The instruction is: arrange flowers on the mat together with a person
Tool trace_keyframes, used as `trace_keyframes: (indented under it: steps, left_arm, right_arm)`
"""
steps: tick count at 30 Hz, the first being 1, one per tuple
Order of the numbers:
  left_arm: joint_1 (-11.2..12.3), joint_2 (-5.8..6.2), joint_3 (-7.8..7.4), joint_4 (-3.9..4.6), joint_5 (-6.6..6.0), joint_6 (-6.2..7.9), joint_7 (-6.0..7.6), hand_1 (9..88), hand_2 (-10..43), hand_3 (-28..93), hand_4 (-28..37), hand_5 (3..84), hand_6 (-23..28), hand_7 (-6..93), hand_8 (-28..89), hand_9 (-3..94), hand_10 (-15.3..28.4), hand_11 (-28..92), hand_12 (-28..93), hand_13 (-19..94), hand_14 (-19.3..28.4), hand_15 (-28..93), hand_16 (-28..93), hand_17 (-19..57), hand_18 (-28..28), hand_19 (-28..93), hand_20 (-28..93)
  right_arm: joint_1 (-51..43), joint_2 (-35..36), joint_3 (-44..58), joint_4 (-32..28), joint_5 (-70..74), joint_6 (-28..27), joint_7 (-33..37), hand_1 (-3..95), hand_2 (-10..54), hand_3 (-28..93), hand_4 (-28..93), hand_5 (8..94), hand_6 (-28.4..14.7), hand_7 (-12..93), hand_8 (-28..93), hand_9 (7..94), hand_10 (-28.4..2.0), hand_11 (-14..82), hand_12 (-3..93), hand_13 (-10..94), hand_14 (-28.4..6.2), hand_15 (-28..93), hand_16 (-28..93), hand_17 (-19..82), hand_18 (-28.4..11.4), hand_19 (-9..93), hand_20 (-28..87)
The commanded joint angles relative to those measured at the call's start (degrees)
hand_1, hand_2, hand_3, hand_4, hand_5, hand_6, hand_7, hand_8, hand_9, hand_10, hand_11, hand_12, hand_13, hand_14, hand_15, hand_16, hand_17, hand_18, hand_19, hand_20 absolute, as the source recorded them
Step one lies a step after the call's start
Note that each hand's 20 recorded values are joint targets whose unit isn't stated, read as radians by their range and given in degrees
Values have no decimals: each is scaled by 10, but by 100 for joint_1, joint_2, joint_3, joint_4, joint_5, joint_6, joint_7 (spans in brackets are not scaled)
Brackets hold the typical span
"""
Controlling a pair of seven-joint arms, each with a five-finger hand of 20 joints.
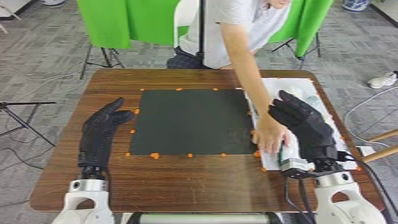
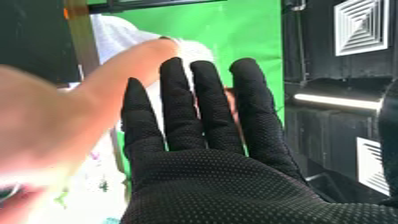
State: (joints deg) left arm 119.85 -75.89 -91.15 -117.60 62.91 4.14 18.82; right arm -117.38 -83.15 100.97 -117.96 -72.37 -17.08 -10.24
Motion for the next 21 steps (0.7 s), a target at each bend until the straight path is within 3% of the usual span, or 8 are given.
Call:
trace_keyframes:
  steps: [1,5,8,16,21]
  left_arm:
    - [-38,-118,147,73,41,-97,-2,262,-55,674,-170,492,21,143,-62,521,147,246,167,388,181,330,27,50,144,155,204]
    - [-199,-137,228,131,72,-187,-33,263,-54,673,-171,492,22,143,-62,520,147,247,168,388,180,328,27,49,144,154,204]
    - [-243,-169,246,125,132,-218,-41,263,-54,673,-171,493,21,143,-62,520,147,247,168,388,180,329,27,49,144,154,204]
    - [-115,-197,230,80,118,-156,-74,262,-55,674,-169,493,21,144,-63,520,147,247,168,388,178,328,28,49,143,153,204]
    - [-69,-217,215,59,99,-115,-16,262,-57,676,-169,491,21,144,-63,518,146,246,168,387,179,327,27,49,143,151,203]
  right_arm:
    - [-58,-32,-145,23,142,158,-206,116,-71,740,-188,450,-19,104,-71,450,-151,54,148,386,-135,125,163,193,-162,69,260]
    - [36,92,-108,72,57,126,-206,118,-70,741,-188,454,-19,106,-74,455,-151,54,147,389,-135,127,161,195,-162,67,262]
    - [116,109,-114,98,46,94,-184,119,-69,740,-189,461,-20,108,-75,459,-151,56,148,390,-136,128,160,196,-162,65,263]
    - [15,97,-152,103,44,84,-77,119,-66,739,-188,465,-20,109,-77,465,-152,57,148,390,-141,129,161,196,-161,64,265]
    - [-31,81,-172,95,58,68,-12,120,-65,738,-188,470,-19,110,-76,471,-153,58,148,389,-145,130,163,195,-161,65,267]
